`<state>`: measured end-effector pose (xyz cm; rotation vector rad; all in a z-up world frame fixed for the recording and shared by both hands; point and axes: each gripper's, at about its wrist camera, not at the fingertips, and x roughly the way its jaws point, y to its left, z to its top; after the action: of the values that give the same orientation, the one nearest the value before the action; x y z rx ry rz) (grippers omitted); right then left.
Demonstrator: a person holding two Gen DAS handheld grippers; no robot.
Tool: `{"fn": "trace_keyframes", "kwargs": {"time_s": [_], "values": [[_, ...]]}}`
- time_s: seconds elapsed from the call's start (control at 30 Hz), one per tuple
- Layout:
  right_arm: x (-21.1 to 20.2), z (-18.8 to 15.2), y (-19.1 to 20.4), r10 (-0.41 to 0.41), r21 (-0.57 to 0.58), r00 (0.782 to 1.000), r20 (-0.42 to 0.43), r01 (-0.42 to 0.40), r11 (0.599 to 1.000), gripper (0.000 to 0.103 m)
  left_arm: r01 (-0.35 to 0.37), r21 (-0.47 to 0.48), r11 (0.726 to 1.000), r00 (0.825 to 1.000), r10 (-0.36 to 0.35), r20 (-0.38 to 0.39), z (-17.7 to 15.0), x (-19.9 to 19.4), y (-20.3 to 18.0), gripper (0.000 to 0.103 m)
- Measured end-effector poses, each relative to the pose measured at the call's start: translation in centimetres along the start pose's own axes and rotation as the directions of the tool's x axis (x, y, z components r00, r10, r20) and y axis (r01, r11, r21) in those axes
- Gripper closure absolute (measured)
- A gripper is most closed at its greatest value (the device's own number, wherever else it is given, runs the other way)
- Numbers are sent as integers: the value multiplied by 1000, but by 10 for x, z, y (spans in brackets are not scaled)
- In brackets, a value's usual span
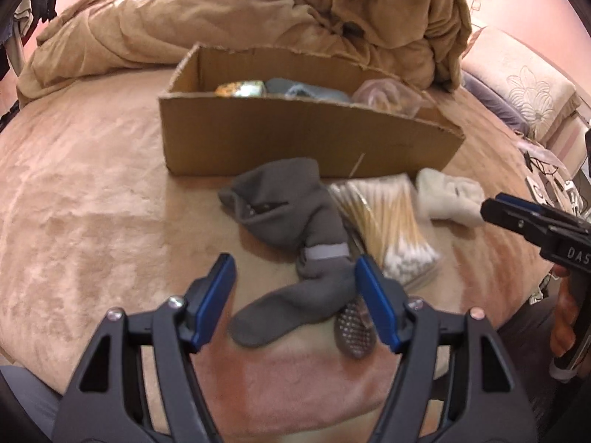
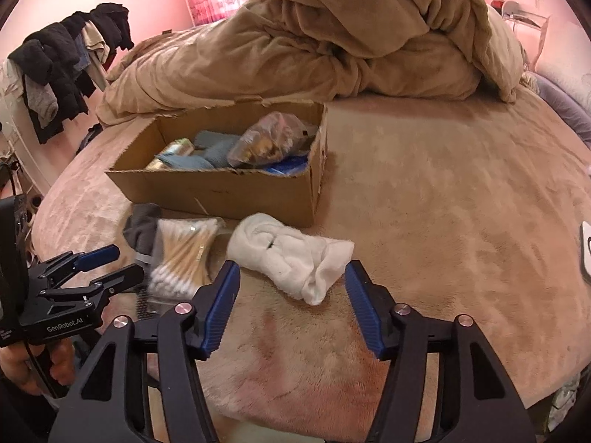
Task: Organize objects
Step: 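Grasp the grey socks with the left gripper while the right grasps the white socks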
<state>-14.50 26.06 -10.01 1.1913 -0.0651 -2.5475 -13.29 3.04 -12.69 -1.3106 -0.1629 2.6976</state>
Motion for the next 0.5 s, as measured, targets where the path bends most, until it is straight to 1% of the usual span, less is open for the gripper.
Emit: {"fn": "trace_keyframes", "kwargs": {"time_s": [0.1,0.17,0.23,0.3,0.33,0.4,0.43,0.47,0.5], "values": [[15,1,-8,-6,35,999,-33,8,999,45,-1,13,1000,1000,1,-1,1,9,-3,36],[22,3,-10,-8,43,999,-49,10,999,45,-4,25,1000,1000,4,0,0,13,-6,41],[30,7,-13,23,66,997,-71,-18,998,45,-2,26,1000,1000,2,4,0,15,-6,44],[33,8,-12,38,69,996,-76,-32,997,45,10,29,1000,1000,-10,5,0,15,-7,56],[33,8,-10,35,61,996,-79,-31,998,48,17,30,999,1000,-17,6,0,14,-7,58],[36,6,-6,45,51,995,-93,-41,998,55,36,40,999,999,-36,6,-1,13,-9,73],[35,6,-5,51,45,994,-92,-47,998,61,42,43,998,999,-43,7,-2,11,-11,73],[34,5,-3,48,31,995,-85,-46,998,65,42,45,998,999,-43,12,-3,10,-12,75],[33,5,-2,47,23,996,-80,-45,999,66,47,44,998,999,-47,12,-3,9,-13,76]]}}
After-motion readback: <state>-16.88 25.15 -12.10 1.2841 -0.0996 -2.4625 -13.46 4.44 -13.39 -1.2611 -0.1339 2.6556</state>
